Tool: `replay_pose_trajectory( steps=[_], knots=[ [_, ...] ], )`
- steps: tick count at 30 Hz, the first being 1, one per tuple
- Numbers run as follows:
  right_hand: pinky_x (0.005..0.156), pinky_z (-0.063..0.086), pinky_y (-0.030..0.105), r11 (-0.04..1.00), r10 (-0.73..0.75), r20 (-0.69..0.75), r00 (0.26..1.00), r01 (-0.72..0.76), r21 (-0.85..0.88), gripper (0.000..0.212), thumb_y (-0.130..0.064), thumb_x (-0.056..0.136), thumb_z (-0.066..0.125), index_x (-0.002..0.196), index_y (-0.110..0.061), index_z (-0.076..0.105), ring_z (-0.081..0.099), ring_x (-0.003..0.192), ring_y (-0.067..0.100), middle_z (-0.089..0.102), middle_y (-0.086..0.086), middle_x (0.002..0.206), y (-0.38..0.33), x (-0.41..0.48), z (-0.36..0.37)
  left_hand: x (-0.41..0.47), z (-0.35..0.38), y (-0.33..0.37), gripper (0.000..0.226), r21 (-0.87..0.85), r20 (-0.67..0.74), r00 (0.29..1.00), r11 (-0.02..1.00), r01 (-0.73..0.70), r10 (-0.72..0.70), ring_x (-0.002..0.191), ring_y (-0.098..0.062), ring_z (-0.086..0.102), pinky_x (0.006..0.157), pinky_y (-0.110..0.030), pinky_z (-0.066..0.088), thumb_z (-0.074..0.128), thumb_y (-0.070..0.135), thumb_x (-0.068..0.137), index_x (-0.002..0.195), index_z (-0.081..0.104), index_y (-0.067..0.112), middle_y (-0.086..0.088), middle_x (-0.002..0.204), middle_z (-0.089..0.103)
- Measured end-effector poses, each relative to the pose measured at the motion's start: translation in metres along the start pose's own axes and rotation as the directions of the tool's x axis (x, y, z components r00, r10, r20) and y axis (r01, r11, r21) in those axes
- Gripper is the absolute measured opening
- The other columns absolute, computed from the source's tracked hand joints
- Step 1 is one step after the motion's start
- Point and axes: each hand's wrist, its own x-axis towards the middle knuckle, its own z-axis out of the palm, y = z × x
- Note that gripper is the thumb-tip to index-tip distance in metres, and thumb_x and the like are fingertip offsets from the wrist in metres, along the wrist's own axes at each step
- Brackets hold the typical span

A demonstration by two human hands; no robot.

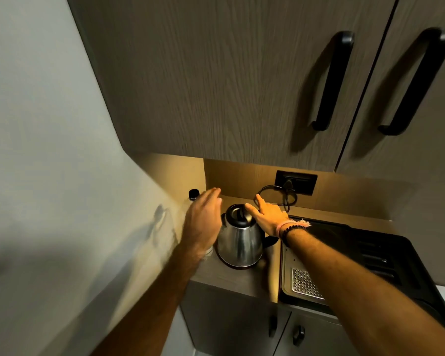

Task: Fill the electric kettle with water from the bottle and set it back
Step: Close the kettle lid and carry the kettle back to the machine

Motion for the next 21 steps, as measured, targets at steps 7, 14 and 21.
replay_pose_trajectory(
  steps=[7, 14, 21],
  knots=[
    [0.119, 0.032, 0.062, 0.992, -0.035, -0.012, 0.999, 0.034, -0.118, 0.076, -0.068, 0.101, 0.03, 0.161, -0.024, 0.017, 0.039, 0.146, 0.036, 0.043, 0.013, 0.16, 0.015, -0.015, -0.017, -0.011, 0.071, -0.006, 0.091, 0.248, 0.582, 0.804, 0.968, -0.034, -0.12, 0.152, -0.023, -0.01, 0.121, -0.044, 0.006, 0.034, 0.063, 0.096, 0.155, -0.008, 0.008, -0.01, 0.164, -0.015],
    [0.119, 0.035, 0.055, 0.988, -0.089, 0.01, 0.996, 0.089, -0.128, 0.075, -0.063, 0.101, 0.042, 0.158, -0.017, 0.027, 0.041, 0.144, 0.038, 0.044, 0.017, 0.158, 0.018, -0.026, -0.026, -0.02, 0.084, -0.017, 0.095, 0.237, 0.535, 0.84, 0.97, -0.044, -0.093, 0.152, -0.026, -0.004, 0.122, -0.046, 0.007, 0.033, 0.069, 0.093, 0.157, -0.004, 0.008, -0.01, 0.165, -0.014],
    [0.12, 0.034, 0.046, 0.991, -0.126, 0.035, 0.991, 0.127, -0.052, 0.072, -0.047, 0.099, 0.06, 0.155, -0.011, 0.034, 0.041, 0.145, 0.035, 0.044, 0.016, 0.158, 0.017, -0.024, -0.014, -0.029, 0.091, -0.02, 0.098, 0.129, 0.43, 0.886, 0.983, 0.128, -0.172, 0.151, -0.028, -0.016, 0.121, -0.048, -0.002, 0.037, 0.069, 0.092, 0.156, -0.008, 0.01, -0.012, 0.163, -0.019]
  ],
)
